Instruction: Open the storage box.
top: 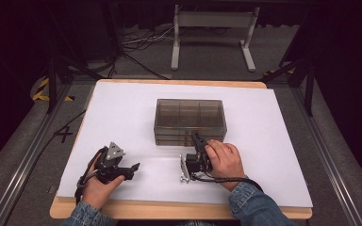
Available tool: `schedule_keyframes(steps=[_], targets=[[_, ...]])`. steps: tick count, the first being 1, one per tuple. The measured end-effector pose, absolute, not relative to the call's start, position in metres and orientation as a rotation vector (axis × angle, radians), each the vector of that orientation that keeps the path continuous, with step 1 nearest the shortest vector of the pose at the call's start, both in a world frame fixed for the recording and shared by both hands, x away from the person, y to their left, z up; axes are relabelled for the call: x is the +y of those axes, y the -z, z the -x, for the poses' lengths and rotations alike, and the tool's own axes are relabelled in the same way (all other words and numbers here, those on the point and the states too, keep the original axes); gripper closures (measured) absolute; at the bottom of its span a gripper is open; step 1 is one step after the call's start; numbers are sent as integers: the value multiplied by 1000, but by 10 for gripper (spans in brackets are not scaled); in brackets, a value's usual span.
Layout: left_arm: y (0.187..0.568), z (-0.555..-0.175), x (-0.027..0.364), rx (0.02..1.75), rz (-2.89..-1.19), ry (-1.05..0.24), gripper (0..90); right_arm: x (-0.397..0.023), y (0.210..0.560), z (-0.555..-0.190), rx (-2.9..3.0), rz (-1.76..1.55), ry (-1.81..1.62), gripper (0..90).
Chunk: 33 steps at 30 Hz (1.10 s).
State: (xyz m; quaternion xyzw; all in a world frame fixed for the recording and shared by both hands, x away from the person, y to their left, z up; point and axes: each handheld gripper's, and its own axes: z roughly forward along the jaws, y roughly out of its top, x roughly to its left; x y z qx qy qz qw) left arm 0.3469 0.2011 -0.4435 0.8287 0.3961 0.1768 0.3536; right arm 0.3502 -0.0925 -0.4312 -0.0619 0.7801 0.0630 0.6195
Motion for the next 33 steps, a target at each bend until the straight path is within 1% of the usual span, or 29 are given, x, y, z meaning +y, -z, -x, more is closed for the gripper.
schedule_keyframes(steps=[3, 14, 28, 33], targets=[[444, -347, 201, 1026, -2142, -457, 192, -91, 432, -350, 1788, 147, -136, 792], [443, -347, 201, 1025, -2138, -458, 192, -90, 432, -349, 1792, 123, -145, 802], [443, -348, 201, 1016, -2144, -448, 192, -91, 427, -326, 1805, 141, -150, 802], [443, -348, 201, 1014, -2143, -448, 192, -92, 429, -323, 1814, 147, -149, 798]])
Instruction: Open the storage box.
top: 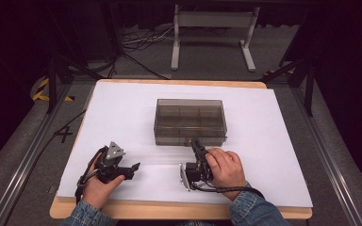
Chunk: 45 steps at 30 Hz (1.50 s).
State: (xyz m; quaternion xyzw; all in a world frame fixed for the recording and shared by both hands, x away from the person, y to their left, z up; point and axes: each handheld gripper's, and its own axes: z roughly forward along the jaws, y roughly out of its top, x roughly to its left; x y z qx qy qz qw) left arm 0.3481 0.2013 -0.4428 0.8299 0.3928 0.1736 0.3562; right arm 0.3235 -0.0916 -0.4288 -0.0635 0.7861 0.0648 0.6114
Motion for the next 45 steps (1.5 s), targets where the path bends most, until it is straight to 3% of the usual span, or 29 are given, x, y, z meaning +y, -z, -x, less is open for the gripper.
schedule_keyframes(steps=[18, 45], targets=[[442, -350, 199, 1012, -2133, -438, 192, -118, 413, -314, 1882, 144, -340, 683], [443, -351, 195, 996, -2142, -443, 192, -174, 385, -316, 2178, -29, -786, 651]])
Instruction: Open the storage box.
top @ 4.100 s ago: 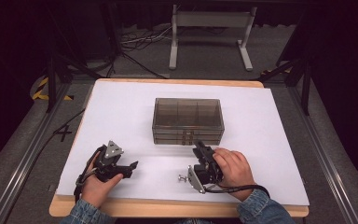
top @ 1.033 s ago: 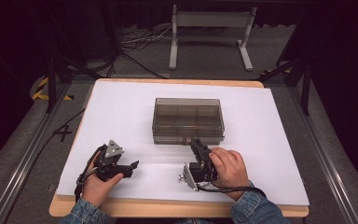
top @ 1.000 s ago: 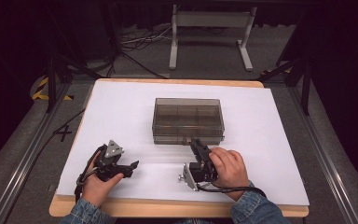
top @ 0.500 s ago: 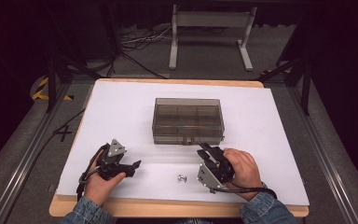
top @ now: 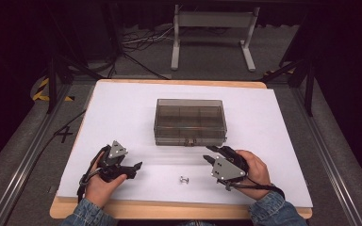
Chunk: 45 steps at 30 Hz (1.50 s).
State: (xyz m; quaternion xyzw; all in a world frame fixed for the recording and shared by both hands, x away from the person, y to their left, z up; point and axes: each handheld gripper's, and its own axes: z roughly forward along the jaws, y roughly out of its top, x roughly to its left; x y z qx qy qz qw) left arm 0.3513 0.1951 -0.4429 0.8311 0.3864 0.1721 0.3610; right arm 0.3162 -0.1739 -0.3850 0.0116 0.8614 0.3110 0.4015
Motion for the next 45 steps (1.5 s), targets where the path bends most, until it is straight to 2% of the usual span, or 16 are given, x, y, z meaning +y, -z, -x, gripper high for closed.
schedule_keyframes(steps=[8, 21, 28, 45], targets=[[443, -351, 195, 999, -2144, -445, 192, -181, 379, -323, 2309, -158, -900, 634], [444, -351, 195, 999, -2151, -442, 190, -187, 368, -333, 2504, -332, -990, 658], [444, -351, 194, 997, -2157, -442, 189, -185, 370, -339, 2603, -391, -962, 632], [446, -352, 195, 1013, -2155, -444, 187, -185, 349, -348, 2716, -416, -1033, 660]])
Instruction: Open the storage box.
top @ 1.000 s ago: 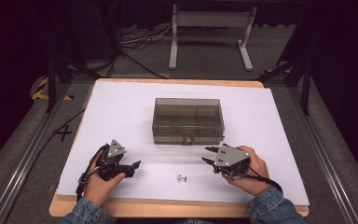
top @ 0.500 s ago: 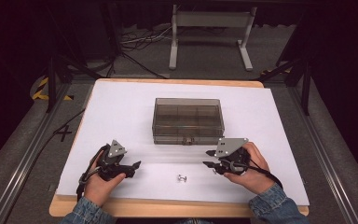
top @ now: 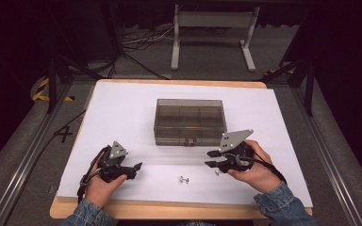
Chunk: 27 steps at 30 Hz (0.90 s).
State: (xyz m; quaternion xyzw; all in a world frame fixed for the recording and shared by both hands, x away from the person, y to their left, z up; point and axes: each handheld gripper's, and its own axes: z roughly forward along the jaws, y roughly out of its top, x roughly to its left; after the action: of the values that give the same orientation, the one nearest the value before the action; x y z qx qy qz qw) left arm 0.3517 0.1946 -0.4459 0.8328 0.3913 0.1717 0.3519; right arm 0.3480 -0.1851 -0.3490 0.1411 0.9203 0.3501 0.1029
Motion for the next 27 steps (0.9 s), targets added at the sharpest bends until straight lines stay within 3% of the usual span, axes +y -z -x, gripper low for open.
schedule_keyframes(steps=[27], targets=[[448, -351, 196, 1031, -2161, -450, 187, -191, 302, -390, 2801, -487, -994, 672]])
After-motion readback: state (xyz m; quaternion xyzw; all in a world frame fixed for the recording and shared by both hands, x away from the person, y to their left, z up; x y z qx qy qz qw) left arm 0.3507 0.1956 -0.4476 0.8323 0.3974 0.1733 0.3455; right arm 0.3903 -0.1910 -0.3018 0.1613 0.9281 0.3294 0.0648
